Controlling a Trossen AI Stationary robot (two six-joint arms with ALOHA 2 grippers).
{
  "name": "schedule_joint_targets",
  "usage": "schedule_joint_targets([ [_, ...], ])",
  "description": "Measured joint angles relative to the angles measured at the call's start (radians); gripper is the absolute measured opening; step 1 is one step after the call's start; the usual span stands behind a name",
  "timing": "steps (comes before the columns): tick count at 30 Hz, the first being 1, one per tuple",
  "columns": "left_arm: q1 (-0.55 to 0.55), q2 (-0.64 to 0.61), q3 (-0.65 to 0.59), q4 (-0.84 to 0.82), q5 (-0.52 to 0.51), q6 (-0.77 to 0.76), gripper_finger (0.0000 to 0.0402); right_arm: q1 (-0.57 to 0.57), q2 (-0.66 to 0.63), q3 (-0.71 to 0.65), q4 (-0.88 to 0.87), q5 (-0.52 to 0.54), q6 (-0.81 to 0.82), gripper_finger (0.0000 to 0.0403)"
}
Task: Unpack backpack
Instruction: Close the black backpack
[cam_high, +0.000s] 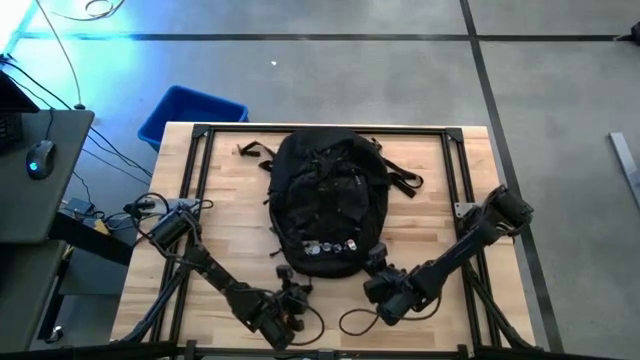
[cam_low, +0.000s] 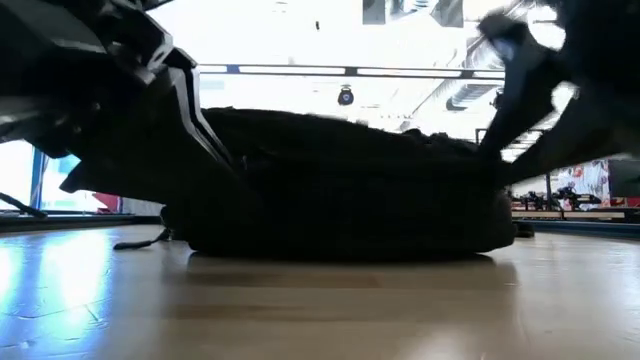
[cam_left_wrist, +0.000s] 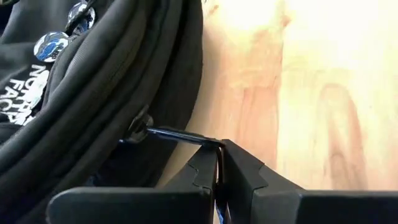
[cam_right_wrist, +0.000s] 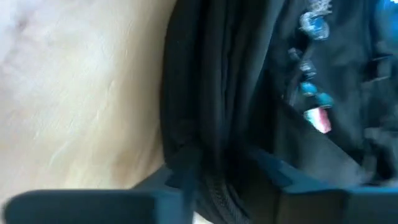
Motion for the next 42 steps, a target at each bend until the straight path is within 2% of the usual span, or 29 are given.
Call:
schedule_joint_targets([
  [2, -0.001, 0.000, 0.000, 0.011, -0.003, -0.022, 0.0000, 0.019, -0.002, 0.071, -0.036, 0.006, 0.003, 0.0139],
  [4, -0.004, 0.000, 0.000, 0.042, -0.009, -0.028, 0.0000, 0.035, -0.003, 0.122, 0.009, -0.038, -0.046, 0.0171],
  [7, -0.015, 0.000, 0.000, 0.107, -0.025, 0.012, 0.0000, 0.065, 0.026, 0.146, 0.197, -0.127, -0.202, 0.0214],
  [10, -0.029, 0.000, 0.000, 0.184, -0.033, 0.070, 0.0000, 0.077, 0.075, 0.145, 0.397, -0.081, -0.343, 0.0241],
  [14, -0.040, 0.000, 0.001, 0.292, -0.023, 0.179, 0.0000, 0.057, 0.173, 0.146, 0.561, 0.096, -0.461, 0.0251],
  [19, -0.043, 0.000, 0.002, 0.407, -0.024, 0.283, 0.0000, 0.016, 0.262, 0.146, 0.685, 0.097, -0.491, 0.0251],
  [22, -0.042, 0.000, 0.002, 0.395, -0.046, 0.286, 0.0000, 0.007, 0.290, 0.147, 0.674, 0.122, -0.421, 0.0224],
  [24, -0.042, 0.000, 0.003, 0.332, -0.082, 0.232, 0.0000, 0.008, 0.292, 0.148, 0.648, 0.147, -0.374, 0.0173],
  [27, -0.038, 0.000, 0.003, 0.142, -0.148, 0.053, 0.0000, 0.015, 0.293, 0.148, 0.591, 0.156, -0.270, 0.0059],
  [28, -0.034, 0.000, 0.003, 0.069, -0.165, -0.025, 0.0000, 0.022, 0.291, 0.148, 0.573, 0.156, -0.255, 0.0032],
  [29, -0.029, 0.000, 0.005, -0.006, -0.177, -0.108, 0.0000, 0.027, 0.290, 0.148, 0.563, 0.157, -0.250, 0.0021],
  [34, -0.012, -0.005, 0.004, -0.443, -0.186, -0.511, 0.0000, 0.082, 0.289, 0.147, 0.535, 0.188, -0.229, 0.0012],
  [36, -0.010, 0.001, 0.006, -0.545, -0.173, -0.650, 0.0000, 0.103, 0.290, 0.155, 0.505, 0.181, -0.214, 0.0008],
  [38, -0.010, -0.005, 0.008, -0.678, -0.163, -0.745, 0.0000, 0.113, 0.289, 0.168, 0.466, 0.180, -0.192, 0.0007],
  [42, -0.021, 0.000, 0.005, -0.836, -0.171, -0.872, 0.0000, 0.132, 0.285, 0.198, 0.340, 0.193, -0.126, 0.0006],
])
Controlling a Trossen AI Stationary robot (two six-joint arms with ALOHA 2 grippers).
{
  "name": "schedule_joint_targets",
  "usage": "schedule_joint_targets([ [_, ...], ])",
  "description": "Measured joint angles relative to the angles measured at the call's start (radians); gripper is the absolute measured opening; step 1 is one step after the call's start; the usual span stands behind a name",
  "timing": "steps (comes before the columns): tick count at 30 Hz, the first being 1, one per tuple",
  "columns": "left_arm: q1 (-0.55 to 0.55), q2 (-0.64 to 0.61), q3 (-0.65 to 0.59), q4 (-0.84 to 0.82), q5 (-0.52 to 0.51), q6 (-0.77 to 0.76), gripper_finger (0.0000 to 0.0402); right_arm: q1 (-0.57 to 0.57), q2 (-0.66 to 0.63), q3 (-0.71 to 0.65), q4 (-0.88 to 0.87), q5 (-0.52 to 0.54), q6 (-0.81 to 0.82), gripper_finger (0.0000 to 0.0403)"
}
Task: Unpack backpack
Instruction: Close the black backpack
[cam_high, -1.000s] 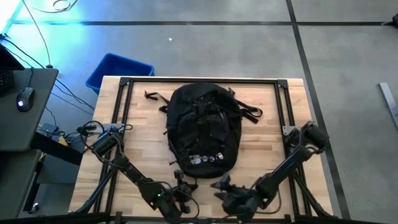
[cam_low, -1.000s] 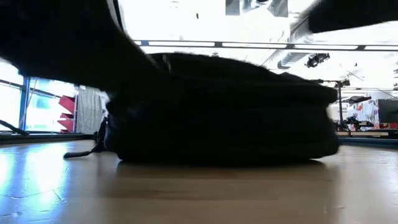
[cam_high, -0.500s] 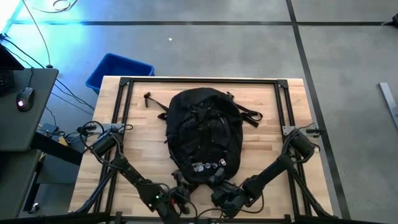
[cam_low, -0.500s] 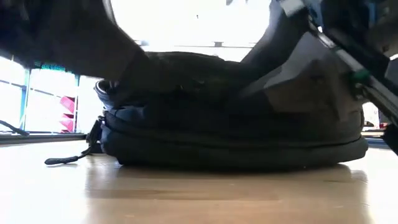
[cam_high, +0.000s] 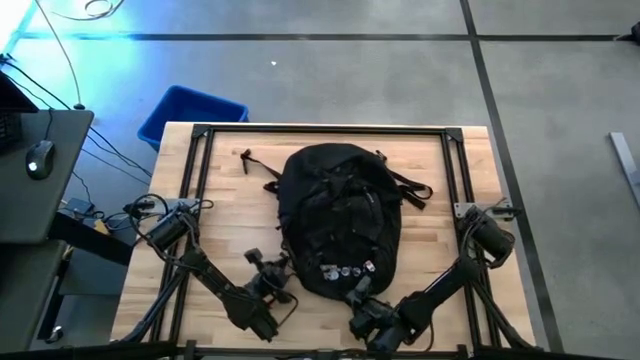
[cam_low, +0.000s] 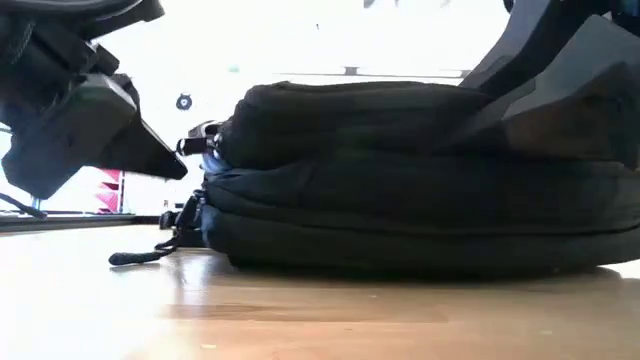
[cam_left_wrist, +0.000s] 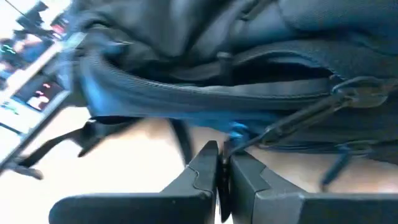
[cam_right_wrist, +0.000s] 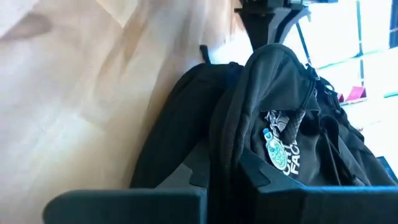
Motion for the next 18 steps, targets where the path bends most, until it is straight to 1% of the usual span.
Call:
schedule_joint_targets([
  [4, -0.002, -0.006, -0.003, -0.116, -0.018, -0.030, 0.0000, 0.025, -0.013, 0.039, -0.117, -0.001, 0.082, 0.0006],
  [5, 0.004, -0.005, -0.003, -0.154, -0.002, -0.052, 0.0000, 0.030, -0.013, 0.044, -0.118, -0.009, 0.091, 0.0006],
  [7, 0.016, -0.007, -0.015, -0.280, 0.054, -0.121, 0.0001, 0.047, -0.014, 0.053, -0.123, -0.032, 0.094, 0.0006],
  [9, 0.016, -0.007, -0.023, -0.295, 0.063, -0.211, 0.0001, 0.063, -0.016, 0.064, -0.110, -0.072, 0.087, 0.0006],
  [11, -0.003, -0.009, -0.042, -0.329, 0.092, -0.255, 0.0001, 0.085, -0.019, 0.072, -0.107, -0.082, 0.085, 0.0006],
  [13, -0.038, -0.017, -0.037, -0.292, 0.087, -0.278, 0.0001, 0.107, -0.019, 0.073, -0.117, -0.043, 0.051, 0.0006],
  [15, -0.073, -0.031, -0.038, -0.242, 0.065, -0.265, 0.0001, 0.123, -0.019, 0.073, -0.126, 0.015, 0.020, 0.0006],
  [18, -0.123, -0.047, -0.038, -0.064, 0.023, -0.154, 0.0001, 0.125, -0.019, 0.073, -0.148, 0.114, 0.016, 0.0020],
])
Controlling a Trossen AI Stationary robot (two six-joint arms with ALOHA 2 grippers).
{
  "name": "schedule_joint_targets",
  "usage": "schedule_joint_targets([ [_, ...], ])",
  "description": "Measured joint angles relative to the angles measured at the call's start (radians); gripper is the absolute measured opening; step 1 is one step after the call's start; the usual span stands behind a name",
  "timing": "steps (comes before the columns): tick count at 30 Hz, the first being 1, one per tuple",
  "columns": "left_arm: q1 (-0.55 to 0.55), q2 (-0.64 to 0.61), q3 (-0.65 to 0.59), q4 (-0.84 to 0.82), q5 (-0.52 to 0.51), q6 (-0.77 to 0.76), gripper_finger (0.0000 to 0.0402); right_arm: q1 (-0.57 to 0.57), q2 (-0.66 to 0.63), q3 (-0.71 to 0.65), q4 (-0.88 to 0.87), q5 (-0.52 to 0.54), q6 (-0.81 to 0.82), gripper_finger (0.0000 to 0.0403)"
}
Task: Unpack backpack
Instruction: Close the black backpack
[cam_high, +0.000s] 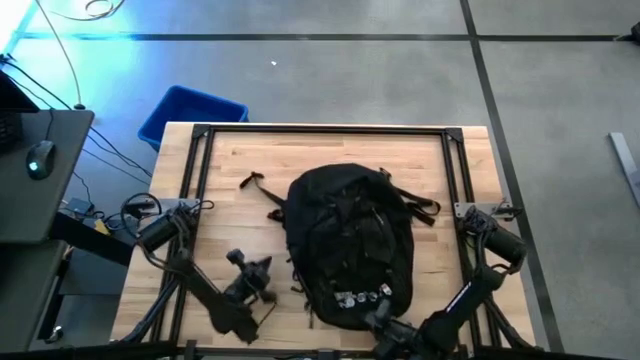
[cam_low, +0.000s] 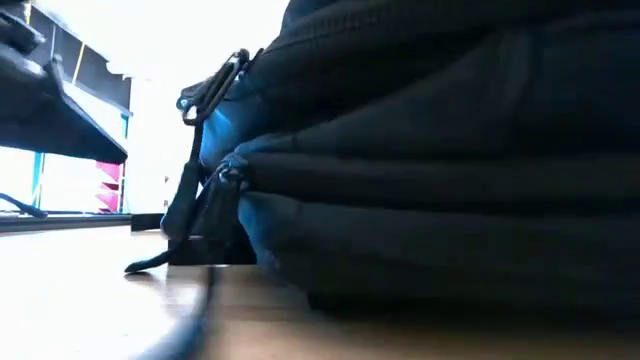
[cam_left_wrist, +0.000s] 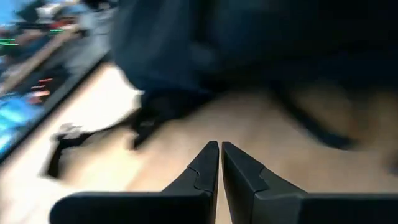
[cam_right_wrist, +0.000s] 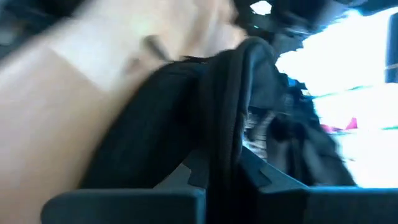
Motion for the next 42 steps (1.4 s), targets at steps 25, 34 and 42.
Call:
schedule_joint_targets([
  [25, 0.131, -0.024, 0.001, 0.811, 0.119, 0.760, 0.0179, -0.038, -0.056, 0.087, 0.091, -0.034, -0.064, 0.0221],
  [34, 0.208, -0.023, 0.002, 0.882, 0.144, 0.841, 0.0126, -0.068, -0.051, 0.086, 0.102, -0.159, 0.011, 0.0204],
  [42, 0.190, -0.023, 0.012, 0.989, 0.101, 0.969, 0.0005, -0.130, 0.025, 0.085, 0.153, -0.149, -0.013, 0.0199],
])
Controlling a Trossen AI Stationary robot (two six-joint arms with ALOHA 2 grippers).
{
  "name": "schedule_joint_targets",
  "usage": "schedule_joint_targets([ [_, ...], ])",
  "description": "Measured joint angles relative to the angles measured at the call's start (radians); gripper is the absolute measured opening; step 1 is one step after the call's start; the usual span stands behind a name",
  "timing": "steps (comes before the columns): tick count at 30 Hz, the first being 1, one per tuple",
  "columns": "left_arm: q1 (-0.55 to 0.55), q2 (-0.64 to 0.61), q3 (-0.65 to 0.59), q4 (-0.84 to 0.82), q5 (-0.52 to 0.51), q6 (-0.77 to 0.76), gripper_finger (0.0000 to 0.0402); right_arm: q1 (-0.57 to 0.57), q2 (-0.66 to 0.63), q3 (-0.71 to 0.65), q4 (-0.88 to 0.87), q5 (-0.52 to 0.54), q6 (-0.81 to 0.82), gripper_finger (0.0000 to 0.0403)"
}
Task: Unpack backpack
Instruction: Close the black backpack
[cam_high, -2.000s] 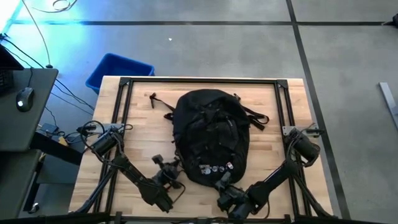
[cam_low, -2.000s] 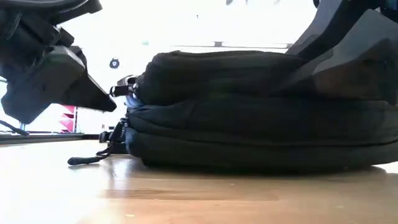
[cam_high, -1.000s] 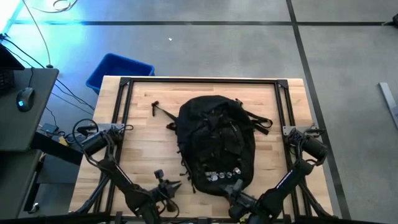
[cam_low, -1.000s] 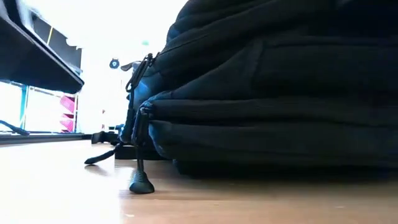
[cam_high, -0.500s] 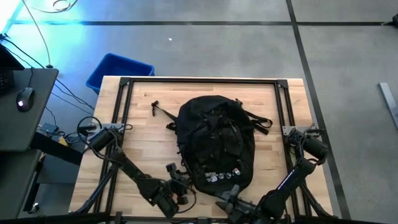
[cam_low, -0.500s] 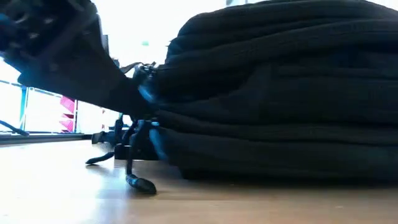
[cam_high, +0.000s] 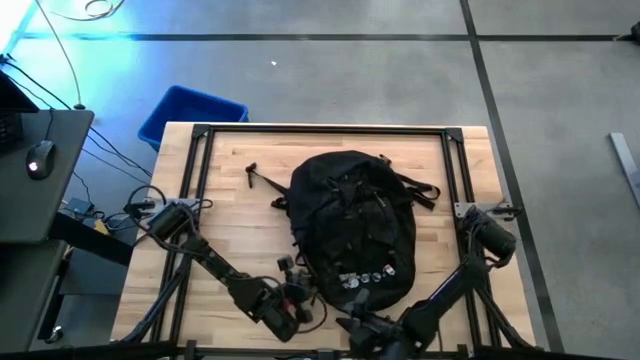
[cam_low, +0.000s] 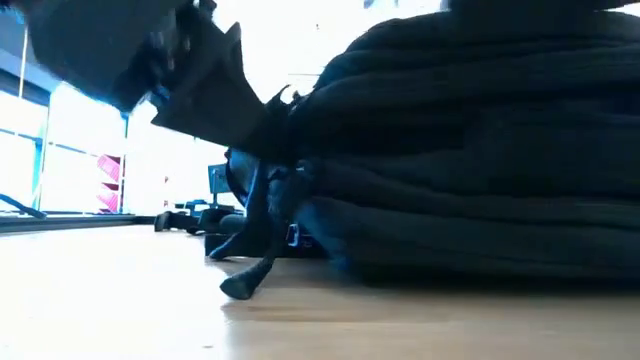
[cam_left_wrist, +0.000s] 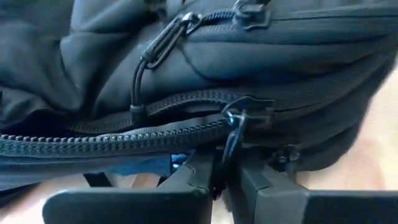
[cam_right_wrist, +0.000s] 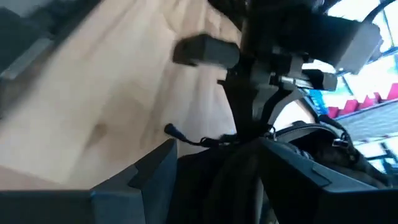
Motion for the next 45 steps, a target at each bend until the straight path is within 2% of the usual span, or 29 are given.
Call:
schedule_joint_targets([
  [9, -0.037, -0.002, 0.086, 0.001, -0.032, 0.059, 0.0000, -0.047, 0.097, 0.004, 0.003, 0.202, 0.041, 0.0199],
  [20, -0.043, -0.002, 0.090, -0.020, -0.014, 0.042, 0.0000, -0.011, 0.106, 0.061, -0.012, 0.305, 0.014, 0.0174],
  [26, -0.050, -0.002, 0.090, -0.025, -0.010, 0.034, 0.0000, -0.012, 0.105, 0.069, -0.072, 0.241, 0.097, 0.0203],
  [31, -0.060, -0.002, 0.090, -0.045, -0.012, -0.005, 0.0000, -0.037, 0.105, 0.070, -0.300, 0.177, 0.296, 0.0232],
  [34, -0.066, -0.002, 0.089, -0.130, -0.016, -0.085, 0.0000, -0.047, 0.105, 0.070, -0.405, 0.174, 0.431, 0.0235],
  [39, -0.068, 0.003, 0.088, -0.302, -0.003, -0.248, 0.0000, -0.057, 0.105, 0.068, -0.471, 0.173, 0.509, 0.0225],
  [42, -0.066, 0.008, 0.054, -0.300, 0.036, -0.294, 0.0000, -0.064, 0.105, 0.066, -0.491, 0.171, 0.536, 0.0207],
  [45, -0.070, 0.011, 0.020, -0.253, 0.046, -0.288, 0.0009, -0.077, 0.105, 0.067, -0.530, 0.143, 0.574, 0.0167],
])
